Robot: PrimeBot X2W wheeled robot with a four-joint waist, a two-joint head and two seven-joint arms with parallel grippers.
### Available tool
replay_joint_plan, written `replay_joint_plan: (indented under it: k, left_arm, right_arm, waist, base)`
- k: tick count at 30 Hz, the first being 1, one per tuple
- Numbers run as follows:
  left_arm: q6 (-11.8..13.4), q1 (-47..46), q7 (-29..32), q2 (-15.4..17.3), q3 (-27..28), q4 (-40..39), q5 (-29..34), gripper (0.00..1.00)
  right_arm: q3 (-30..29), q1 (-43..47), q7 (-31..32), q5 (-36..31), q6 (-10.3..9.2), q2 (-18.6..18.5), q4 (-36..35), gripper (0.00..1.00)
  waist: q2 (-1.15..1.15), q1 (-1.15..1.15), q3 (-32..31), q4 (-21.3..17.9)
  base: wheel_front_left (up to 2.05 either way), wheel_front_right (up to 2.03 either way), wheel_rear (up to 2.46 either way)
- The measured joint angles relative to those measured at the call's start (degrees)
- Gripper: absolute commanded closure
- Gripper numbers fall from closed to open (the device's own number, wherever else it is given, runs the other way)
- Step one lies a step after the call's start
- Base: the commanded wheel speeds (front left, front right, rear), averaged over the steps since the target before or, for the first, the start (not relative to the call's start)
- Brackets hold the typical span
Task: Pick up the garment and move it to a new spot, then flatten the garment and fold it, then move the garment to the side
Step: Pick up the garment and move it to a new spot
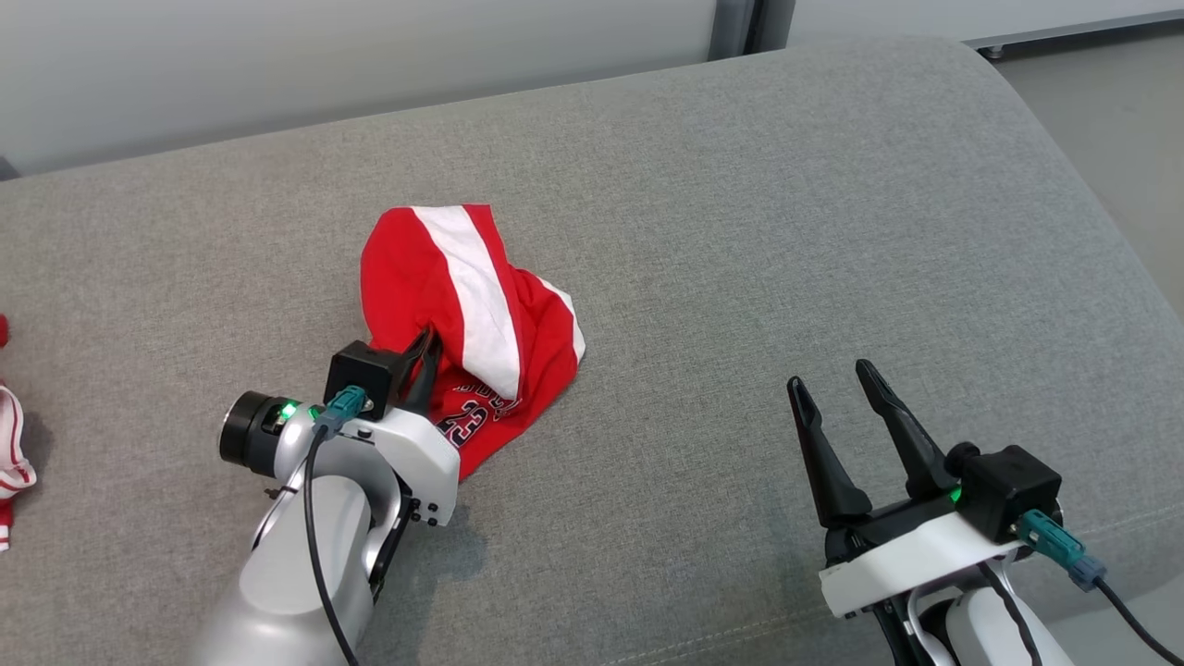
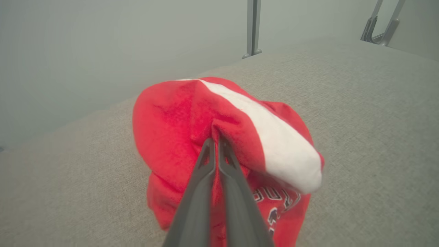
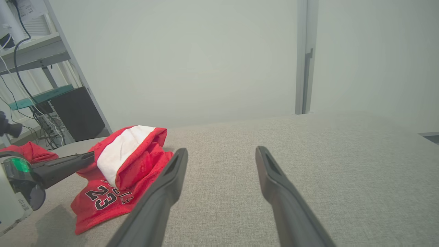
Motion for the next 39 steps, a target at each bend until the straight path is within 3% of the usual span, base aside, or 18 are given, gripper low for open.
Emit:
replay_joint_plan:
  k: [7, 8, 9, 10, 14, 18, 30, 39]
  left_arm:
    - [-0.62, 0.11, -0.27, -1.38, -0.29, 1.43, -1.88, 1.00]
    - [-0.76, 0.26, -0.27, -1.42, -0.26, 1.37, -2.53, 0.74]
    - [-0.75, 0.49, -0.29, -1.40, -0.20, 1.18, -3.04, 0.23]
    - [-0.74, 0.84, -0.29, -1.40, -0.13, 0.85, -3.34, 0.00]
    - [-0.64, 1.57, -0.33, -1.42, 0.24, -2.87, -3.92, 0.00]
    - [0.42, 4.52, -0.36, -1.01, 2.26, -11.88, -3.97, 0.00]
    - [1.74, 21.73, -0.37, 0.90, 9.61, -33.21, -3.87, 0.00]
    - [1.57, 30.74, -0.62, 0.92, 13.84, -40.66, -1.60, 0.00]
  right_arm:
    - [0.90, 0.00, 0.00, 0.19, 0.00, 0.00, 0.49, 0.00]
    - [1.07, 0.00, 0.00, 0.32, 0.00, 0.01, 0.56, 0.00]
    - [1.14, 0.00, 0.00, 0.44, 0.00, 0.00, 0.63, 0.00]
    - [1.16, 0.00, 0.00, 0.47, 0.00, 0.00, 0.70, 0.00]
    - [1.20, 0.04, 0.00, 0.49, 0.00, 0.00, 1.04, 0.00]
    - [1.10, 0.32, 0.00, 0.49, 0.00, -0.01, 1.81, 0.00]
    - [-1.02, 3.55, 0.00, -0.60, 0.00, 0.07, 1.59, 0.00]
    - [-2.54, 6.04, 0.00, -1.72, 0.00, 0.22, -0.47, 0.00]
  waist:
    - [0.00, 0.00, -0.83, 0.45]
    - [0.00, 0.00, -0.98, 0.54]
    - [0.00, 0.00, -1.10, 0.61]
    - [0.00, 0.00, -1.25, 0.71]
    - [0.00, 0.00, -2.22, 1.44]
    - [0.00, 0.00, -3.35, 2.60]
    - [0.00, 0.00, -7.10, 8.54]
    - [0.00, 0.00, -9.09, 12.85]
  base:
    - [0.00, 0.00, 0.00]
    - [0.00, 0.00, 0.00]
    - [0.00, 0.00, 0.00]
    - [0.00, 0.00, 0.00]
    - [0.00, 0.00, 0.00]
    - [0.00, 0.00, 0.00]
    - [0.00, 0.00, 0.00]
    - [0.00, 0.00, 0.00]
